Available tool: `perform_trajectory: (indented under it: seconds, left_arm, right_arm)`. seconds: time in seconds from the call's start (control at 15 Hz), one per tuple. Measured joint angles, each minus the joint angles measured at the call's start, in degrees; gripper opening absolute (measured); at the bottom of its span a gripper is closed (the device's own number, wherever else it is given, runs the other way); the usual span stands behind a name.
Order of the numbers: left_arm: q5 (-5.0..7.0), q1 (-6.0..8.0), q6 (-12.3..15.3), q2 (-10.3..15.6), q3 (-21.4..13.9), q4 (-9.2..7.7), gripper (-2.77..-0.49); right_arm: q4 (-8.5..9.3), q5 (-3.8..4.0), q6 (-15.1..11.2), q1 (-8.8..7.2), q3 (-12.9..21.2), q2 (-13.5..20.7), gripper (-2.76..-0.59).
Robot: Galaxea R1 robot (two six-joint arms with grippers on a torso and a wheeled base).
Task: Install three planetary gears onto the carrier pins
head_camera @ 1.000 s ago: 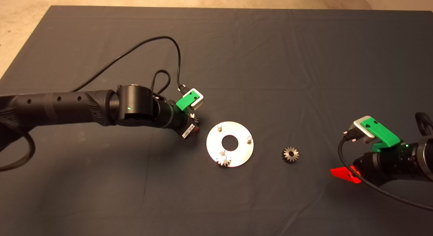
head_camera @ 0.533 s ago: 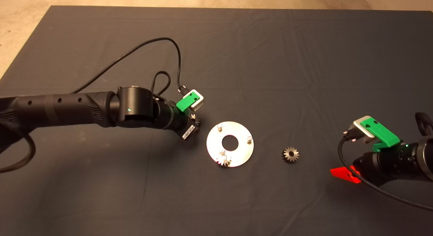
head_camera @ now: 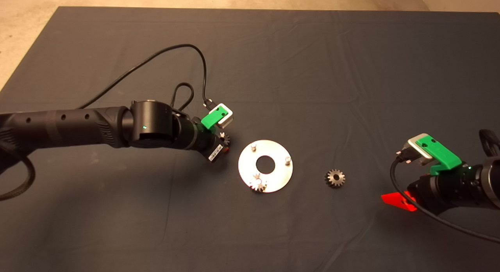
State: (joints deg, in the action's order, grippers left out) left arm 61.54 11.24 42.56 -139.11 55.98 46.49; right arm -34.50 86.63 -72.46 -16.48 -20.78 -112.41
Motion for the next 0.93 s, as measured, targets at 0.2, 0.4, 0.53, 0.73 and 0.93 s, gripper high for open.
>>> perform_trajectory:
  seconds: [0.2,0.4,0.53,0.73,0.93]
  left_arm:
    - [0.50,-0.13,0.0,0.7,-3.8,-0.09,-2.44]
    - [0.48,-0.13,0.0,0.2,-7.4,-0.16,-2.49]
    - [0.48,-0.13,0.0,0.2,-9.7,-0.22,-2.49]
    - [1.08,-0.11,0.0,-0.6,-9.9,-0.22,-2.50]
    - [1.33,-0.11,0.0,-3.1,-9.9,-0.22,-2.50]
  right_arm:
    - [0.00,-0.02,0.0,-0.02,0.0,0.0,-0.63]
    - [0.02,0.02,0.0,0.00,0.0,0.0,-0.63]
    - [0.00,-0.02,0.0,0.00,0.0,0.0,-0.63]
    - [0.02,-0.02,0.0,0.00,0.0,-0.1,-0.63]
    - [0.01,-0.18,-0.1,0.00,0.0,-0.1,-0.63]
